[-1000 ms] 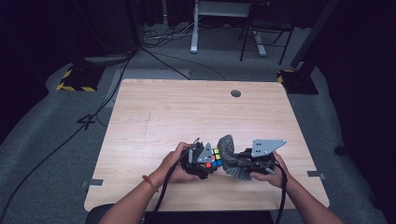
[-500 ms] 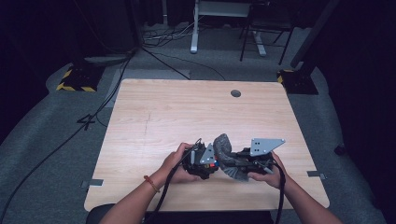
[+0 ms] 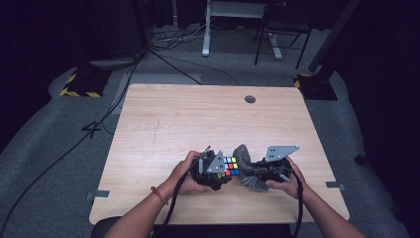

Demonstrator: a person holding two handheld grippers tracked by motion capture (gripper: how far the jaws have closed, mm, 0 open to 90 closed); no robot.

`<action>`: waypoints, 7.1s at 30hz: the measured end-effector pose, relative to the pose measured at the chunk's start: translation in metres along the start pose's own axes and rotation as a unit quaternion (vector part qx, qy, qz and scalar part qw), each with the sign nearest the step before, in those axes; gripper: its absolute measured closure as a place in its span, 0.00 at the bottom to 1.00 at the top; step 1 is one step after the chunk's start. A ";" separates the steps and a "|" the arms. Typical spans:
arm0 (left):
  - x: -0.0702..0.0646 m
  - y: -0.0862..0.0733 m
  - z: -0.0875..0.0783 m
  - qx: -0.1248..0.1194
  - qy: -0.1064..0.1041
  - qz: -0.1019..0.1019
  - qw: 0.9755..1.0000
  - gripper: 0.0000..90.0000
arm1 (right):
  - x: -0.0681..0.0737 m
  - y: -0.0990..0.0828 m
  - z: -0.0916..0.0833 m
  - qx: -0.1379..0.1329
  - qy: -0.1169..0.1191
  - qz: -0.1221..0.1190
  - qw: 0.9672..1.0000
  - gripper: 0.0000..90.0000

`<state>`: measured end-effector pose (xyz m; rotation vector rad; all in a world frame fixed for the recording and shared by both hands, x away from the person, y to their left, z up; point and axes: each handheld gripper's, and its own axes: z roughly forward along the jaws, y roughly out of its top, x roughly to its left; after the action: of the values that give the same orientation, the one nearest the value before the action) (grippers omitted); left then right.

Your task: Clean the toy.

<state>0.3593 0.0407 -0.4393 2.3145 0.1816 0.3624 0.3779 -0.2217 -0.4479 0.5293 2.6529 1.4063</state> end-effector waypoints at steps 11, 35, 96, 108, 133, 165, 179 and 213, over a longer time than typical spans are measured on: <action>-0.002 -0.003 0.011 0.041 -0.004 0.013 0.999 0.37 | 0.014 0.007 -0.004 -0.055 0.082 -0.026 0.995 0.83; -0.001 0.001 0.009 0.032 0.002 0.018 0.999 0.37 | 0.010 0.008 -0.002 -0.034 0.031 -0.023 0.999 0.84; 0.002 -0.002 0.002 0.001 0.001 0.015 1.000 0.37 | 0.003 0.007 -0.017 -0.042 0.023 -0.019 0.999 0.84; 0.000 -0.002 0.003 -0.016 -0.019 0.017 1.000 0.36 | 0.007 0.006 -0.005 -0.048 0.077 -0.025 0.996 0.84; 0.001 -0.001 0.007 0.009 -0.019 0.013 1.000 0.37 | 0.019 0.016 -0.008 -0.072 0.073 -0.046 0.994 0.84; -0.001 0.002 0.008 -0.010 -0.033 0.006 0.999 0.36 | 0.020 0.021 -0.011 -0.087 0.071 -0.052 0.992 0.84; -0.002 0.004 0.004 -0.014 -0.028 0.012 0.999 0.37 | 0.018 0.019 -0.008 -0.067 0.056 -0.047 0.995 0.84; -0.001 0.005 -0.001 -0.021 -0.025 0.012 0.999 0.37 | 0.013 0.013 -0.001 -0.036 0.028 -0.040 0.998 0.84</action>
<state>0.3582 0.0375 -0.4348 2.2841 0.1199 0.3178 0.3688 -0.2118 -0.4355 0.3774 2.6219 1.5090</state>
